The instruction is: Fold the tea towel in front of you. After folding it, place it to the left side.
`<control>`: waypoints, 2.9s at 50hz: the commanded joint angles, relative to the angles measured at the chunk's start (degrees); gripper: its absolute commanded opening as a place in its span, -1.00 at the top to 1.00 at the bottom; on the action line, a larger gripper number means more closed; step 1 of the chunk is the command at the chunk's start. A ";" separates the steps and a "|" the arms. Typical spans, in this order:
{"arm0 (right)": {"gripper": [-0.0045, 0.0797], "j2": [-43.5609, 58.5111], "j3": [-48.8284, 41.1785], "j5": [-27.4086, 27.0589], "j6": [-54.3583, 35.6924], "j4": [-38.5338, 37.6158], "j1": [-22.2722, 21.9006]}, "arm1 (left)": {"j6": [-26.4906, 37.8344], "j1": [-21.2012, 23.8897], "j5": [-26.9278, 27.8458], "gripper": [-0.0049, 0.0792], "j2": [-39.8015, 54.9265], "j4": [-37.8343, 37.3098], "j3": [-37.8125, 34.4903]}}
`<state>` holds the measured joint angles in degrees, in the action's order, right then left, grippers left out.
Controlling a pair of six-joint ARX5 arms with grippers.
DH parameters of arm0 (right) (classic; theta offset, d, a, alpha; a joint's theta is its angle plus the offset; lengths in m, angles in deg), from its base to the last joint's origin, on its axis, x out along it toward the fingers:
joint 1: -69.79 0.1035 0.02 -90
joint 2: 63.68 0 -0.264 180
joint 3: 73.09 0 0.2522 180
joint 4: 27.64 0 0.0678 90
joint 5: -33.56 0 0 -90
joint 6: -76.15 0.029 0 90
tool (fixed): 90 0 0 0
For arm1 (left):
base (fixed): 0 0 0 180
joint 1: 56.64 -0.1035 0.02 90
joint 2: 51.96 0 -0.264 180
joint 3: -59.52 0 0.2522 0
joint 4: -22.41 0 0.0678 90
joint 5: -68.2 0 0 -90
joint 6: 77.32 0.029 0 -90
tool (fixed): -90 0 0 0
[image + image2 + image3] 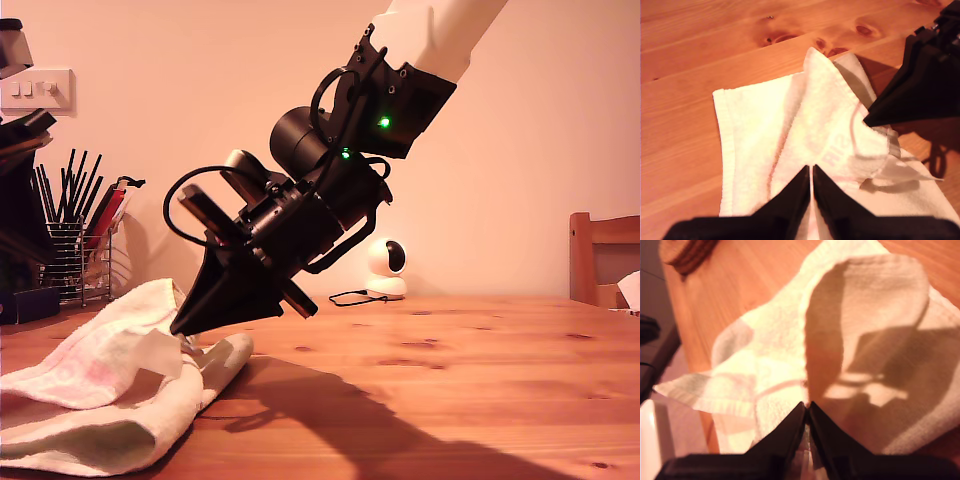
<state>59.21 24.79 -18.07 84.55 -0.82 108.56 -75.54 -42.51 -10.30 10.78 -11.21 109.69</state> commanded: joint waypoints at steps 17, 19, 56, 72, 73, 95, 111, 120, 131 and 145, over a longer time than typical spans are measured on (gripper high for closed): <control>0.92 2.12 8.94 -3.48 5.11 -6.23 3.26 | 0.11 -0.15 0.07 0.93 -8.57 -3.54 0.15; 0.92 2.29 8.94 -4.09 5.92 -6.93 3.41 | 0.11 -0.15 0.07 0.93 -9.38 -4.26 0.28; 0.54 13.29 20.68 -7.91 11.06 -12.13 6.91 | -0.28 -0.15 0.85 0.93 -20.41 -16.09 0.92; 0.54 13.22 30.84 -5.33 2.25 3.23 4.09 | -0.52 -0.11 2.69 0.93 -20.31 -15.37 0.92; 0.54 13.22 31.23 -5.33 1.53 3.96 3.89 | -0.52 -0.09 2.69 0.93 -20.22 -15.17 0.92; 0.54 13.22 33.00 -6.88 -14.53 20.48 -0.35 | -1.38 0.98 5.75 0.93 -12.66 -11.21 0.90; 0.55 12.81 33.00 -7.50 -21.97 31.47 -6.08 | 1.70 7.82 6.80 0.93 -2.58 -4.37 0.90; 0.56 12.04 33.00 -7.37 -23.17 33.07 -8.55 | 1.64 9.79 4.61 0.93 5.57 -0.26 0.90; 0.93 11.96 33.00 -2.54 -24.90 33.24 -8.31 | -0.31 9.81 2.86 0.93 16.98 4.96 0.90; 0.92 12.85 32.96 -3.19 -25.33 31.98 -5.84 | -0.28 9.62 0.76 0.93 22.82 4.74 0.90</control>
<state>73.05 57.38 -21.27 59.57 31.68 102.28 -75.70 -32.78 -9.40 33.62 -6.62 110.06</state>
